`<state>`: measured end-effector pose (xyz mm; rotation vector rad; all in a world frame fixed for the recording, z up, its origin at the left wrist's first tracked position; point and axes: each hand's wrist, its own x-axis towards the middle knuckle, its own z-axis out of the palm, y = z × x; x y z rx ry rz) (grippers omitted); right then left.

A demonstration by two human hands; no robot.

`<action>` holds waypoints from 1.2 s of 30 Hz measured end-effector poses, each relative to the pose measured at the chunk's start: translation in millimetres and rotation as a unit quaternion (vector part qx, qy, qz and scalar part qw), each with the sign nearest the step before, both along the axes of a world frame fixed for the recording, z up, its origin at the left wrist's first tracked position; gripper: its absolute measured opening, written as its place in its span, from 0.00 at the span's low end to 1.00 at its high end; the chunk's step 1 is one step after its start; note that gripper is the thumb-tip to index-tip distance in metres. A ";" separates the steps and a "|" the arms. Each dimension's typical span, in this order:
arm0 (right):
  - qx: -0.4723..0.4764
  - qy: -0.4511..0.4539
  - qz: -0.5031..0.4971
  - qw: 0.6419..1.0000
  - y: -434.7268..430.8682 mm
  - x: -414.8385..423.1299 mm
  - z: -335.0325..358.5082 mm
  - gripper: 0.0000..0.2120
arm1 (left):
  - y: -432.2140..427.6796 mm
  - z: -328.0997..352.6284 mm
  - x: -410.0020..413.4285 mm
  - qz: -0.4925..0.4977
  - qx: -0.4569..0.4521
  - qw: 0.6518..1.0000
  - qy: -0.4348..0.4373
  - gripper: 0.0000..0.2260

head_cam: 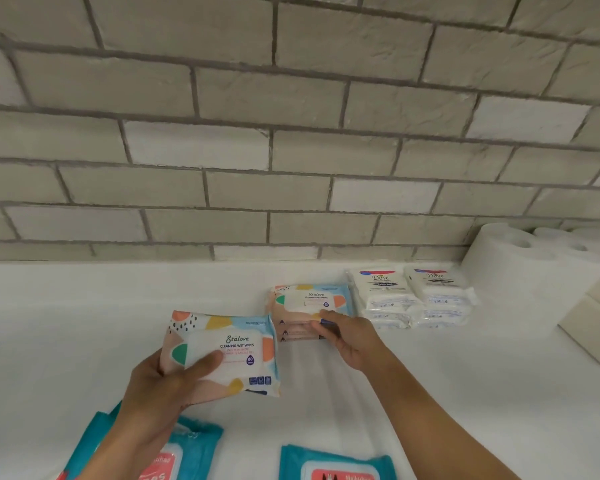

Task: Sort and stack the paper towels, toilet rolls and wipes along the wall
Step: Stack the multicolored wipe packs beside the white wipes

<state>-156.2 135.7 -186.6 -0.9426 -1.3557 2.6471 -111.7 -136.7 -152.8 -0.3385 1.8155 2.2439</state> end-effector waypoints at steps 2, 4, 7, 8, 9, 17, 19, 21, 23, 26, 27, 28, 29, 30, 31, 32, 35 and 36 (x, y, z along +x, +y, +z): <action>-0.024 -0.001 -0.027 0.999 1.0 1.1 -4.9 0.15 | 3.2 -1.3 -2.1 -0.001 -0.004 1.000 -0.006 0.16; -0.021 -0.001 -0.049 0.999 0.1 2.7 -10.5 0.14 | 5.7 -1.8 -3.2 -0.001 -0.002 1.000 -0.011 0.15; -0.005 -0.034 -0.078 0.996 -4.0 4.3 -14.3 0.09 | 8.3 -3.3 -3.8 -0.007 -0.005 1.000 -0.015 0.15; -0.001 -0.046 -0.086 0.995 -5.6 4.7 -13.7 0.07 | 8.9 -3.9 -3.8 -0.009 -0.004 1.000 -0.015 0.15; 0.001 -0.055 -0.092 0.994 -6.6 4.3 -12.9 0.07 | 9.2 -4.2 -3.7 -0.011 -0.003 1.000 -0.016 0.16; 0.025 -0.075 -0.099 0.992 -8.4 8.6 -12.2 0.14 | 9.4 -4.4 -3.4 -0.011 0.004 1.000 -0.015 0.16; 0.036 -0.072 -0.083 0.993 -10.6 14.4 -10.0 0.15 | 11.2 -3.0 -3.7 -0.011 0.012 1.000 -0.013 0.17; 0.066 -0.080 -0.034 0.994 -18.2 25.7 -1.3 0.13 | 14.5 -1.7 -4.9 -0.013 0.018 1.000 -0.008 0.17; 0.093 -0.077 0.060 0.991 -28.7 40.6 10.9 0.14 | 19.0 -2.0 -7.1 -0.015 0.022 1.000 -0.002 0.16; 0.079 -0.018 0.238 0.968 -39.3 60.1 28.4 0.21 | 29.5 -3.0 -10.4 -0.019 0.026 0.999 0.004 0.14; 0.073 0.009 0.275 0.959 -40.5 63.7 32.0 0.19 | 33.1 -3.8 -11.8 -0.023 0.028 0.999 0.005 0.13; 0.073 0.032 0.295 0.952 -41.5 66.1 35.4 0.18 | 36.6 -4.4 -13.5 -0.031 0.032 0.999 0.006 0.13; 0.078 0.050 0.297 0.951 -41.3 66.6 36.4 0.17 | 40.1 -4.5 -15.3 -0.042 0.038 0.998 0.004 0.12; 0.087 0.065 0.287 0.952 -40.8 66.5 37.7 0.19 | 43.3 -3.8 -17.1 -0.054 0.047 0.997 0.002 0.12; 0.102 0.078 0.272 0.954 -38.8 65.3 37.2 0.20 | 46.2 -2.2 -19.1 -0.065 0.053 0.996 0.000 0.12; 0.116 0.091 0.258 0.955 -36.4 64.0 37.4 0.20 | 48.7 0.3 -21.5 -0.078 0.056 0.995 -0.001 0.11; 0.146 0.111 0.218 0.959 -25.3 59.5 37.2 0.18 | 54.3 8.6 -31.8 -0.121 0.029 0.992 0.009 0.11; 0.153 0.112 0.202 0.961 -21.2 57.4 37.6 0.17 | 55.8 10.1 -36.7 -0.130 0.011 0.991 0.015 0.13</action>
